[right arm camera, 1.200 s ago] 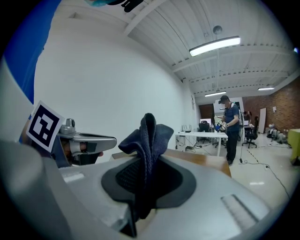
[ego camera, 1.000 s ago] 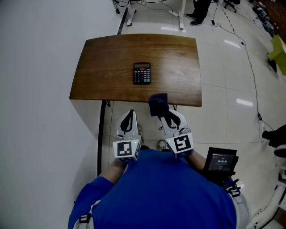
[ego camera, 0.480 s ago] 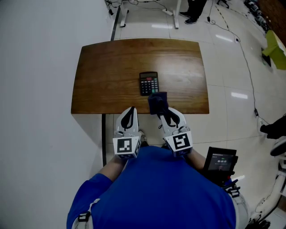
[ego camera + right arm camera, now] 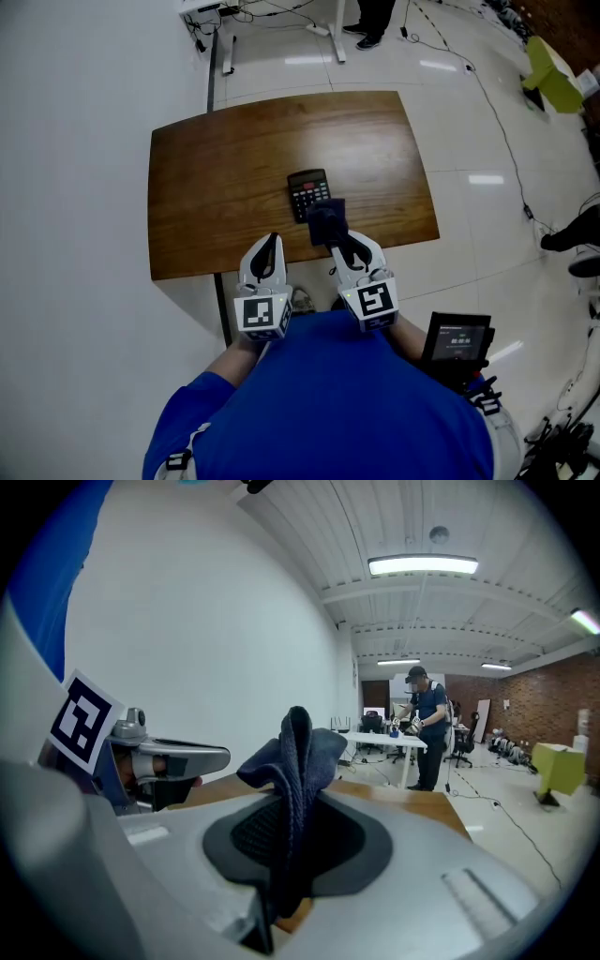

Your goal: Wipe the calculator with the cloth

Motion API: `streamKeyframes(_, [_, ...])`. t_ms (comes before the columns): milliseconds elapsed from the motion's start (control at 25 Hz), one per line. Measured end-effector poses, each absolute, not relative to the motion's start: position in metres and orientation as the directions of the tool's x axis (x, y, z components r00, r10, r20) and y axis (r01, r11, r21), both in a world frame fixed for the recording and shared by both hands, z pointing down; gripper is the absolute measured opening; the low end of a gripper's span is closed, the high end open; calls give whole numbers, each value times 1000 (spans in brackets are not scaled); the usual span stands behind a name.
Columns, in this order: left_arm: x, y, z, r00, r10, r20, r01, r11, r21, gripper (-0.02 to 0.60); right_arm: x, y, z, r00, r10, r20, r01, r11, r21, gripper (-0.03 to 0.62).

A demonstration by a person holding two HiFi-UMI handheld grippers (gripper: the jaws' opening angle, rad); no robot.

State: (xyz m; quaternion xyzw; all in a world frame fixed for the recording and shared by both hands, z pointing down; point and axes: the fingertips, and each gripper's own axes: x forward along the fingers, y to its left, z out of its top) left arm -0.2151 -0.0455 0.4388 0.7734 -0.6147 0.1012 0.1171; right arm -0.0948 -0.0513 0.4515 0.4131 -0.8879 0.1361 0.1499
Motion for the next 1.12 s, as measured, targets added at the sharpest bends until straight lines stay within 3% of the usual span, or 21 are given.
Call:
streamKeyframes(320, [-140, -35, 441, 229, -924, 305, -973, -227, 44, 6, -23, -38, 462, -609, -700, 374, -779, 616, -116, 63])
streamKeyframes(800, [-157, -20, 436, 168, -937, 306, -985, -172, 14, 6, -35, -34, 460, -639, -670, 378, -749, 654, -107, 63])
streamKeyframes(1120, [-152, 3, 466, 164, -913, 373, -986, -164, 33, 6, -31, -13, 496, -634, -628, 451, -740, 662, -118, 63])
